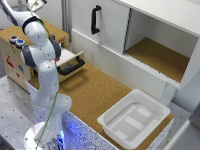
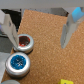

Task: Switch off the blue light

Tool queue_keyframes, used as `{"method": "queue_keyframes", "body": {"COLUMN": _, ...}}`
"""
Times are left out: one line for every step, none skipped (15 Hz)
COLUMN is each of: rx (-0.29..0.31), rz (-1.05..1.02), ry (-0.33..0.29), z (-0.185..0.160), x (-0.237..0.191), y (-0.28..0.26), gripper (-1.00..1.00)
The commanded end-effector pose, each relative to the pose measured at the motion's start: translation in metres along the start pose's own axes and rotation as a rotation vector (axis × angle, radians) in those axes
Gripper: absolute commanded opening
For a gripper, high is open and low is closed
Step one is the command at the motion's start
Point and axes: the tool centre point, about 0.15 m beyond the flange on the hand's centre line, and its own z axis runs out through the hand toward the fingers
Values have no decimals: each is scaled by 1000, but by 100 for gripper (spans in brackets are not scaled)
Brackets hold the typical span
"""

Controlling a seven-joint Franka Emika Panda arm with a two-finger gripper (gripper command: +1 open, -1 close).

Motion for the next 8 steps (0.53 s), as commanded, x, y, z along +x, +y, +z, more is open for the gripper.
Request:
{"method": "queue_keyframes", "body": {"rx": -15, "rz": -17, "ry": -94, "z": 2, "x": 16, "y": 18, "gripper": 100}}
{"method": "queue_keyframes", "body": {"rx": -6, "rz": -19, "ry": -103, "z": 10, "x": 12, "y": 21, "gripper": 100}}
{"method": "queue_keyframes", "body": {"rx": -3, "rz": -13, "ry": -108, "z": 16, "x": 7, "y": 24, "gripper": 100}}
{"method": "queue_keyframes", "body": {"rx": 2, "rz": -7, "ry": -117, "z": 23, "x": 1, "y": 27, "gripper": 100}}
{"method": "queue_keyframes", "body": {"rx": 9, "rz": 1, "ry": -125, "z": 29, "x": -4, "y": 29, "gripper": 100}}
{"method": "queue_keyframes", "body": {"rx": 20, "rz": 5, "ry": -129, "z": 38, "x": -10, "y": 31, "gripper": 100}}
{"method": "queue_keyframes", "body": {"rx": 29, "rz": 7, "ry": -128, "z": 46, "x": -15, "y": 31, "gripper": 100}}
{"method": "queue_keyframes", "body": {"rx": 40, "rz": 8, "ry": -126, "z": 53, "x": -19, "y": 32, "gripper": 100}}
